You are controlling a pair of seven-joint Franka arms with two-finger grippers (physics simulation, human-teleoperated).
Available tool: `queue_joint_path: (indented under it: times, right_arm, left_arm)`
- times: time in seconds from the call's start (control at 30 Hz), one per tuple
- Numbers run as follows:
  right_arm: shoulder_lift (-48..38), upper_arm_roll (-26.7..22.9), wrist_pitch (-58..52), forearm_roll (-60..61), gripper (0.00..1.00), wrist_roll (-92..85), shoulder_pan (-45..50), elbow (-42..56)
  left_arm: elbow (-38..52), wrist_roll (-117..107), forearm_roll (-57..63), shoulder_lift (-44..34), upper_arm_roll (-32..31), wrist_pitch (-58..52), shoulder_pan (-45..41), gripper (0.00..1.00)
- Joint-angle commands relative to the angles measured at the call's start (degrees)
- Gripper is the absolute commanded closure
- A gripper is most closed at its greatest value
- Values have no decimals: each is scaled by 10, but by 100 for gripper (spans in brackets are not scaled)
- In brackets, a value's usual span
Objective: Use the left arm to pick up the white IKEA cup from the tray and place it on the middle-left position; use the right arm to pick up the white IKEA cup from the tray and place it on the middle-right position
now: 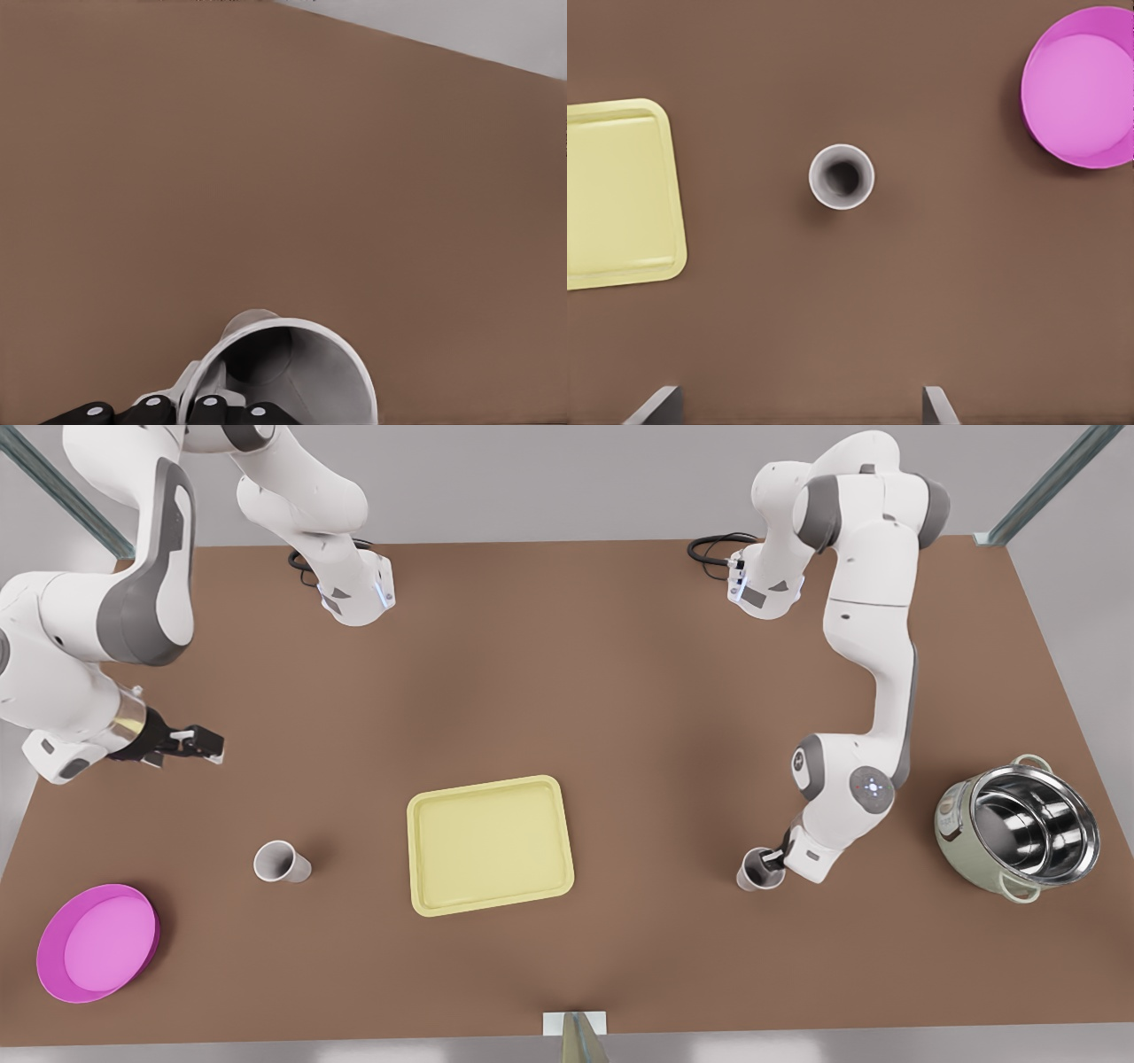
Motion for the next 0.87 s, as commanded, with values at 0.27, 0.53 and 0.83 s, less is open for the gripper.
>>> queue_joint_path:
  times: [0.27, 0.53, 0.83]
  right_arm:
    - [0, 0, -17, -1, 0, 20, 0, 6]
    - [0, 2, 0, -2, 0, 20, 1, 6]
    - [0, 2, 0, -2, 0, 20, 1, 6]
  left_arm:
    - [6, 279, 2, 9, 0, 35, 1, 0]
    - [135, 73, 91, -244, 22, -563, -5, 0]
    - [29, 69, 120, -315, 14, -447, -9, 0]
